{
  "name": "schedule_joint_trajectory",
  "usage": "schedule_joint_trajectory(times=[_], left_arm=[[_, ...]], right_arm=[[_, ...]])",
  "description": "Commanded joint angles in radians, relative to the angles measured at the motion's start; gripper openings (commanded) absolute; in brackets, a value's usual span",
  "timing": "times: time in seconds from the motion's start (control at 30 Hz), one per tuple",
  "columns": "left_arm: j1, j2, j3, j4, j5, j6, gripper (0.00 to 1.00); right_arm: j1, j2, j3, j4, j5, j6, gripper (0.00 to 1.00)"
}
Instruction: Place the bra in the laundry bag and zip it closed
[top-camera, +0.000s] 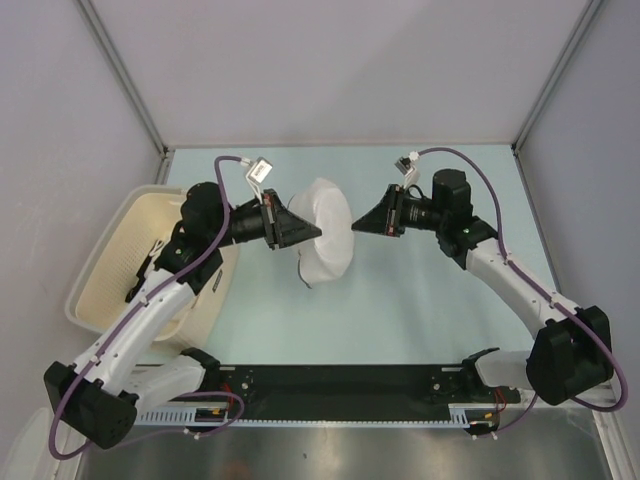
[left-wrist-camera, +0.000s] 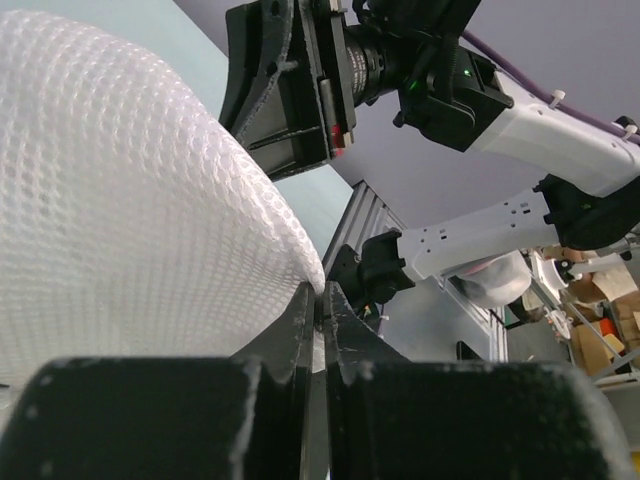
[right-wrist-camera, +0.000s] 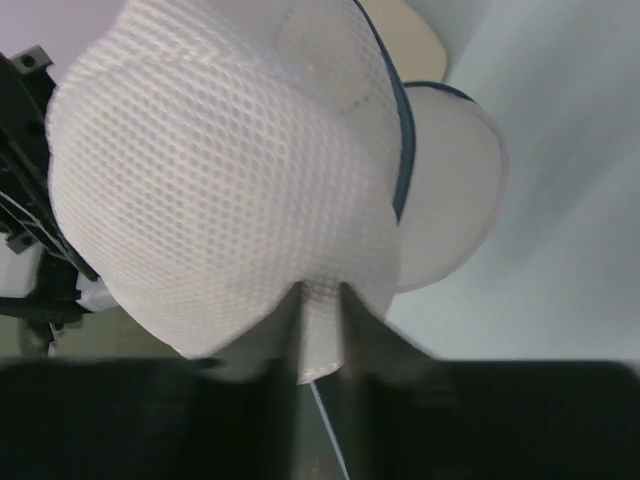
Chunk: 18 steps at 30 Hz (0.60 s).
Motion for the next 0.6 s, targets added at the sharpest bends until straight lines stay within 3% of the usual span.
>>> schedule_joint_trajectory(times=[0.0, 0.1, 0.17, 0.23, 0.3, 0.33, 0.37, 0.4, 0.53, 0.57], left_arm=[[-0.012, 0.010, 0.028, -0.076, -0.013, 0.076, 0.12], [-0.012, 0.029, 0.047, -0.109, -0.025, 0.106, 0.11], [-0.013, 0.047, 0.041, -0.099, -0.006, 0.101, 0.01], [-0.012, 0.051, 0.029, -0.070, -0.003, 0.087, 0.00], [-0.013, 0.057, 0.019, -0.024, 0.024, 0.064, 0.00], [-0.013, 0.064, 0.012, -0.007, 0.040, 0.054, 0.00], [-0.013, 0.069, 0.004, 0.040, 0.079, 0.038, 0.00], [-0.013, 0.070, -0.001, 0.056, 0.097, 0.008, 0.00], [-0.013, 0.070, -0.011, 0.142, 0.187, -0.031, 0.00], [-0.013, 0.066, -0.013, 0.177, 0.204, -0.040, 0.00]], right_arm=[[-0.009, -0.016, -0.021, 0.060, -0.011, 0.066, 0.02], [-0.043, -0.077, -0.068, 0.048, 0.000, 0.080, 0.00], [-0.052, -0.112, -0.097, 0.078, 0.006, 0.088, 0.00], [-0.078, -0.140, -0.102, 0.061, 0.001, 0.074, 0.00], [-0.110, -0.151, -0.108, 0.013, -0.023, 0.053, 0.53], [-0.124, -0.154, -0.117, 0.010, -0.055, 0.051, 0.71], [-0.132, -0.160, -0.135, 0.053, -0.083, 0.054, 0.96], [-0.145, -0.165, -0.166, 0.077, -0.109, 0.056, 1.00], [-0.167, -0.194, -0.255, 0.209, -0.232, 0.080, 1.00], [-0.167, -0.195, -0.274, 0.307, -0.249, 0.101, 1.00]])
